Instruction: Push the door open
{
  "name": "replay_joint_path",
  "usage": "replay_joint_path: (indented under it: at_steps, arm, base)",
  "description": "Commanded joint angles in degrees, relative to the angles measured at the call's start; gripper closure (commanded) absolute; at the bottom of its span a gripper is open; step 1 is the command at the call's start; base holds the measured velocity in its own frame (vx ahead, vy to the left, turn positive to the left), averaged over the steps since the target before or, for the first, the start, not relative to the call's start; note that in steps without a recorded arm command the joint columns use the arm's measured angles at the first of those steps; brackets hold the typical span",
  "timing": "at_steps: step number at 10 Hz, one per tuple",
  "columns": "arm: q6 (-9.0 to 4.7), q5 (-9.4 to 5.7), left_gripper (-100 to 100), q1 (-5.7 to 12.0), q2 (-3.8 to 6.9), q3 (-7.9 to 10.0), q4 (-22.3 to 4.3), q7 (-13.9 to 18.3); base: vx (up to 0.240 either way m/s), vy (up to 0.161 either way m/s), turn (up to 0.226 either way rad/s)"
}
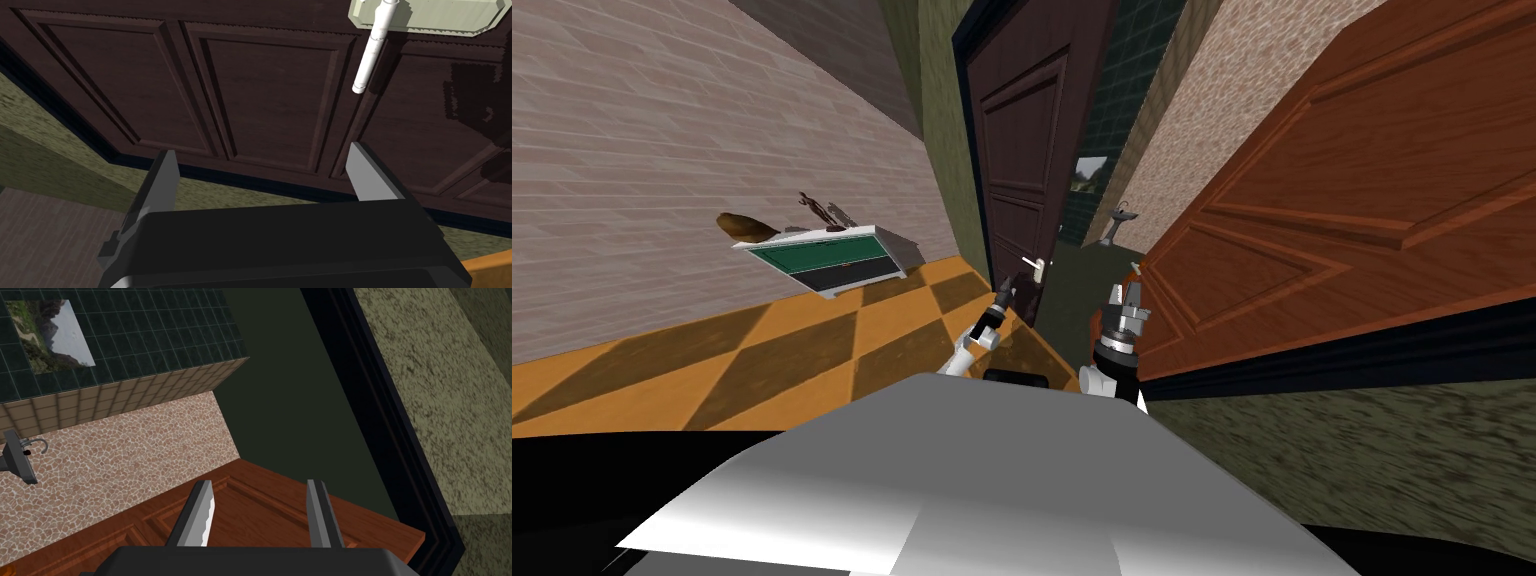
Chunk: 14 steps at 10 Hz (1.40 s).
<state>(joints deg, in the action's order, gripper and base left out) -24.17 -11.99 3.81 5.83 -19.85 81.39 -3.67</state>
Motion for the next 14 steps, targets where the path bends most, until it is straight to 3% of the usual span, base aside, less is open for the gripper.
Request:
replay_joint_path:
  at_steps: [1,8,14]
  arm:
    - [-0.03,-0.3,-100,0.86,-0.08,-0.68,-1.68,-0.03]
    - [0.2,-1.87,-100,6.12,-0.68,-3.43,-10.31,0.02]
    - [0.46,-3.63,-100,12.02,-1.89,-6.52,-20.02,0.08]
  base:
    - [0.089,0.074,-0.072]
    - [0.088,0.088,-0.079]
    - [0.122,0.127,-0.105]
